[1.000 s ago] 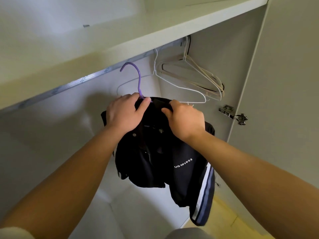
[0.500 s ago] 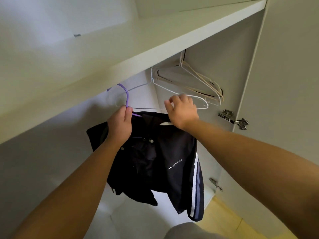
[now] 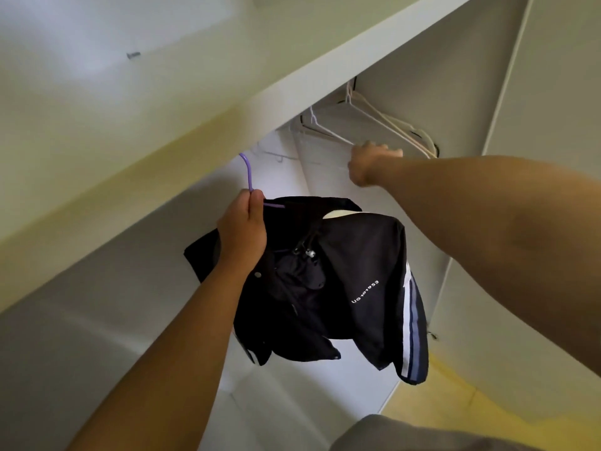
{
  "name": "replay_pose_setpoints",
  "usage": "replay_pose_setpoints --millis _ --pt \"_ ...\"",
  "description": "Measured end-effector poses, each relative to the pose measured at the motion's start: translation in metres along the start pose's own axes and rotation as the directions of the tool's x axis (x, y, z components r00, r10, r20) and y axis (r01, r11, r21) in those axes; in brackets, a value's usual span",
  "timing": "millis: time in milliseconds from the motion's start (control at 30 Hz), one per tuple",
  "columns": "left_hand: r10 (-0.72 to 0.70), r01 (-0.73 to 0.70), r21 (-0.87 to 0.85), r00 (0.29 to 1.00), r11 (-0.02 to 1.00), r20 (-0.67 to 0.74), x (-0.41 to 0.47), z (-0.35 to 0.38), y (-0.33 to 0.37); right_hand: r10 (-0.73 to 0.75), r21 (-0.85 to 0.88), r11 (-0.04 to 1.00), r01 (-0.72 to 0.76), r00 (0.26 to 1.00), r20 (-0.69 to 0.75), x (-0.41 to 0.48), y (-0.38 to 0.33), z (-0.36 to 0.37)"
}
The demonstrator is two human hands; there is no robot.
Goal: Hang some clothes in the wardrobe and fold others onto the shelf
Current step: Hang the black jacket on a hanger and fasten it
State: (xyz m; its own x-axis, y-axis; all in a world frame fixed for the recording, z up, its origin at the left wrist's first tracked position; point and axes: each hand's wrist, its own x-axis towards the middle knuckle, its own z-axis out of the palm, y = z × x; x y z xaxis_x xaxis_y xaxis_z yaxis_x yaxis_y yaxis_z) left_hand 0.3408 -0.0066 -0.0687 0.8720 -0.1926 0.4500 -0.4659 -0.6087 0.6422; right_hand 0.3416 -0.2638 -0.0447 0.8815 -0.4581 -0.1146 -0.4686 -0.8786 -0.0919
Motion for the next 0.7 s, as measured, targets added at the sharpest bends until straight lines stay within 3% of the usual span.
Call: replay_pose_setpoints --millis 233,333,433,533,600,700 --pt "0.029 -0.029 -0.012 1.0 1.0 0.008 0.011 0.006 0.01 0.163 0.043 0.986 -0.16 0.984 -0.068 0.011 0.021 -0.023" --pt "0.021 -0.02 -0.045 1.0 0.999 0.013 0.016 0.013 0.011 0.056 0.035 0.998 -0.05 0.981 -0.188 -0.002 0.007 -0.002" --pt "0.044 -0.044 -0.041 0.999 0.998 0.019 0.022 0.019 0.013 -0.039 0.191 0.976 0.102 0.951 -0.308 -0.023 -0.003 0.009" --pt "0.048 -0.048 0.004 0.998 0.999 0.042 0.033 0.023 0.02 -0.051 0.06 0.994 0.086 0.894 -0.444 -0.042 -0.004 0.009" --pt "0.074 -0.076 0.049 0.997 0.996 0.037 0.043 0.023 0.023 -0.055 0.097 0.988 0.118 0.866 -0.497 -0.056 -0.002 0.001" --pt "0.095 -0.097 0.076 0.995 0.992 0.028 0.058 0.025 0.028 -0.233 0.198 0.896 0.397 0.802 -0.55 -0.081 0.0 -0.004"
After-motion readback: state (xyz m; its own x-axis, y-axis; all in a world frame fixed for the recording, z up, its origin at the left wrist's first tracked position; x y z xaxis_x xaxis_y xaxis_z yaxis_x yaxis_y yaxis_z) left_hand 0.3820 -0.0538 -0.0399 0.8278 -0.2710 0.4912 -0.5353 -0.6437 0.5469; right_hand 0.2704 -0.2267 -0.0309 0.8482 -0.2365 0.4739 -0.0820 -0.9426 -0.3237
